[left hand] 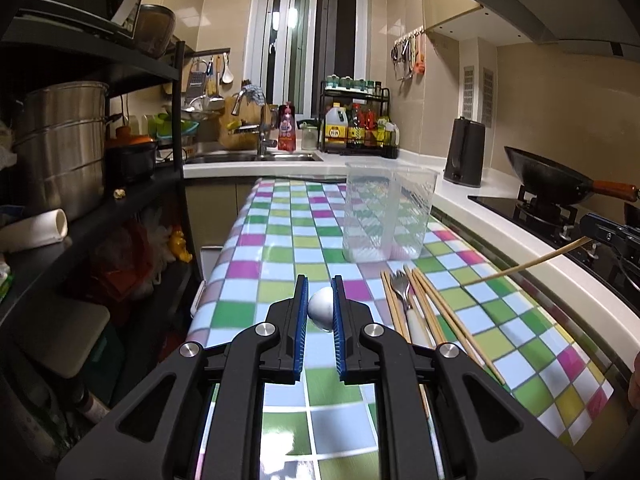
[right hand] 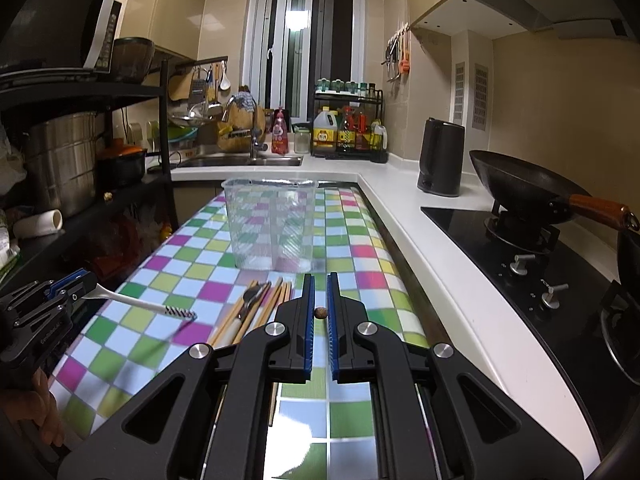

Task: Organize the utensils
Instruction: 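Lift and carry the spoon with the left tool while the right tool carries the chopstick to the container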

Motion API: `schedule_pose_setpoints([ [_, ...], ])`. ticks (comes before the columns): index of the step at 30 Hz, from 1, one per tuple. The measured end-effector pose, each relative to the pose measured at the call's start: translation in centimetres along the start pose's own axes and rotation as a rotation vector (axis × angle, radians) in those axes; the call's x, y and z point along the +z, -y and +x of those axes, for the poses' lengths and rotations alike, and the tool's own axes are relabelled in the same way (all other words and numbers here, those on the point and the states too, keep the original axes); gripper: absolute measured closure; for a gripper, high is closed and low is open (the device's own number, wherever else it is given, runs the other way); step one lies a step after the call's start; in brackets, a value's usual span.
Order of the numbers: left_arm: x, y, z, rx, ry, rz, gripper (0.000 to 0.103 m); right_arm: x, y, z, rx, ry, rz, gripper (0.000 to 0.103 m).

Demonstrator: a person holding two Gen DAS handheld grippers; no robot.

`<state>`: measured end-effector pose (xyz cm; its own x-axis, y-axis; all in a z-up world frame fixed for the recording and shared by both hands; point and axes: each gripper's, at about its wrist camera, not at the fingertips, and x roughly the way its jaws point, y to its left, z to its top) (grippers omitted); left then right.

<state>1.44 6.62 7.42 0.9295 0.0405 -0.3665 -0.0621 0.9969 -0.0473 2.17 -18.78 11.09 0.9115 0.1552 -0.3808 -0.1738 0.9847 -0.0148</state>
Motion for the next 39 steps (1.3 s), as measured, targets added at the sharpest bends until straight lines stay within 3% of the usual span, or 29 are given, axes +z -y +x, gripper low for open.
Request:
schedule_pose_setpoints([
  [15,6.6,0.6,2.2,-0.060,-0.026,0.002,0.091,5.6,1.8,2.2,0.095,0.027,0.035,0.097],
  [22,8.9,1.3,3.7,-0.098,-0.124,0.026,0.091,8.5,2.9,4.2,0.137,-0.031,0.076,0.097],
  [34,12.8,1.6,6.9,-0.145,-0.278,0.067,0.091,15.4,1.5,5.9,0.206,-0.119,0.017,0.097],
  [39,16.6,1.7,8.4,-0.177,-0.317,0.082,0.091,19.6,1.1,6.5,0.236,-0.116,0.012,0.097],
])
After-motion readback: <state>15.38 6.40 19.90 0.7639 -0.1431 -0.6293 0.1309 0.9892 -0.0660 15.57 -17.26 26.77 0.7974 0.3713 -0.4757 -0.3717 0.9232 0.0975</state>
